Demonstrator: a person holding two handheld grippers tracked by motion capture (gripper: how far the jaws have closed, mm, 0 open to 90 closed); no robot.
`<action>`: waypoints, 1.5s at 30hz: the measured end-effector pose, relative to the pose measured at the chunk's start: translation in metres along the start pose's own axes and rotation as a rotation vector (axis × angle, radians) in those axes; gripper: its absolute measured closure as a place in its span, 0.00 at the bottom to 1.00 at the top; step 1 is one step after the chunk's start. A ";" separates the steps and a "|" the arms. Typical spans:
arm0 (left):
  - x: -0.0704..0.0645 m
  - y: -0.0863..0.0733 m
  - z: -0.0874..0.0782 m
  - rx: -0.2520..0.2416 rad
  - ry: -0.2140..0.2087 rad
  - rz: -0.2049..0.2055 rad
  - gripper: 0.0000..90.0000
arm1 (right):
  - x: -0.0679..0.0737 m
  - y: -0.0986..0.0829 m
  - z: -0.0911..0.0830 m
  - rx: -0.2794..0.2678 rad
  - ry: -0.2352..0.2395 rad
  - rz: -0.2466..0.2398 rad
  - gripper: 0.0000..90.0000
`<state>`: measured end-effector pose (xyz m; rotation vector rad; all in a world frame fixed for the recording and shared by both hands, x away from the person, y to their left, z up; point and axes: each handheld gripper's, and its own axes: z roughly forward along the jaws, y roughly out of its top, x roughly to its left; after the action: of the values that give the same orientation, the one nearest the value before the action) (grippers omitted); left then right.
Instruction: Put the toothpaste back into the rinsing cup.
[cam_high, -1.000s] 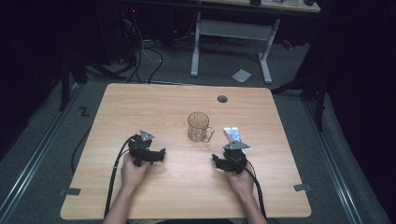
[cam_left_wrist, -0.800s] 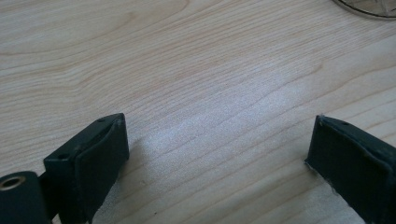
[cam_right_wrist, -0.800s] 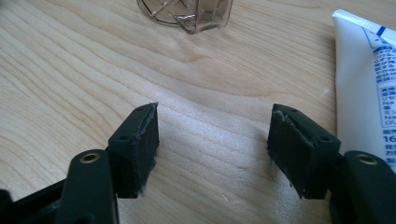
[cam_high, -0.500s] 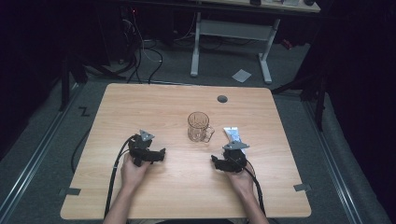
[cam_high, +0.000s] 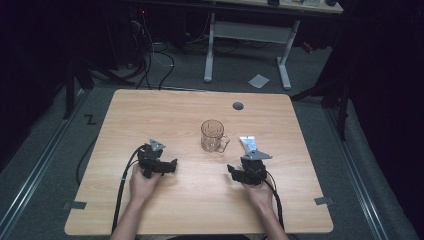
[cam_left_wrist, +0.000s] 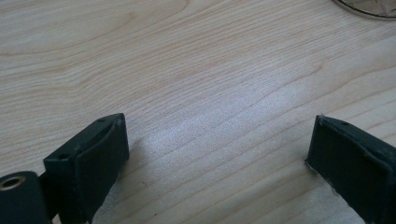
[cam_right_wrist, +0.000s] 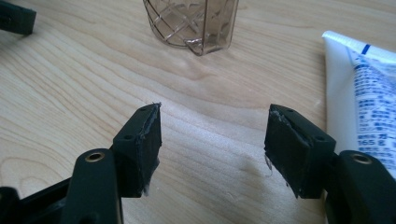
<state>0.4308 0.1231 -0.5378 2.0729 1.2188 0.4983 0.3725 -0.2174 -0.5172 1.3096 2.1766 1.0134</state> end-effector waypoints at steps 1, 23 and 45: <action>0.000 0.000 0.000 0.001 -0.001 0.000 0.06 | 0.000 0.000 -0.002 -0.005 -0.001 0.007 0.41; 0.000 0.000 0.000 0.000 0.000 -0.001 0.06 | -0.015 0.003 -0.027 -0.071 -0.008 0.079 0.41; 0.000 0.000 0.000 0.001 0.000 0.000 0.06 | -0.051 0.002 -0.050 -0.143 -0.007 0.181 0.40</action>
<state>0.4308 0.1231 -0.5377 2.0737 1.2193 0.4972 0.3656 -0.2807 -0.4846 1.4594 1.9680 1.2068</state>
